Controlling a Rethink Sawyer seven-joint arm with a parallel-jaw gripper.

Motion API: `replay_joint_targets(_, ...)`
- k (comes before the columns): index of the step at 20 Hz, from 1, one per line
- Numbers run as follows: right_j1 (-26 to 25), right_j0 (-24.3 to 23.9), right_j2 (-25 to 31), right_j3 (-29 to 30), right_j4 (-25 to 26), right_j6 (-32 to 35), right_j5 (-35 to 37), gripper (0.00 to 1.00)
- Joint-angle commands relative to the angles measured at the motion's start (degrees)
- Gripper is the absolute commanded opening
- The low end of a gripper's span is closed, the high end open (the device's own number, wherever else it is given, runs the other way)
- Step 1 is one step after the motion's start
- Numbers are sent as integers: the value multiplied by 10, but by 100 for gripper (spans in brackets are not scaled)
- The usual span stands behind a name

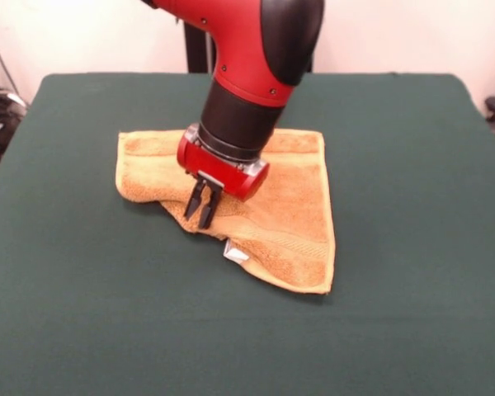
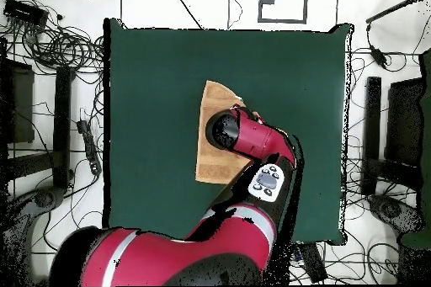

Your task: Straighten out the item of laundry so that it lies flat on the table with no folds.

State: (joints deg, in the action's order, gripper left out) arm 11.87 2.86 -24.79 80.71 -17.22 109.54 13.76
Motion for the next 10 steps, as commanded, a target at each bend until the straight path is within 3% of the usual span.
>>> replay_joint_targets(1,16,20,10,1,-36,138,93,0)
replay_joint_targets(10,12,27,-1,-6,-35,142,91,0)
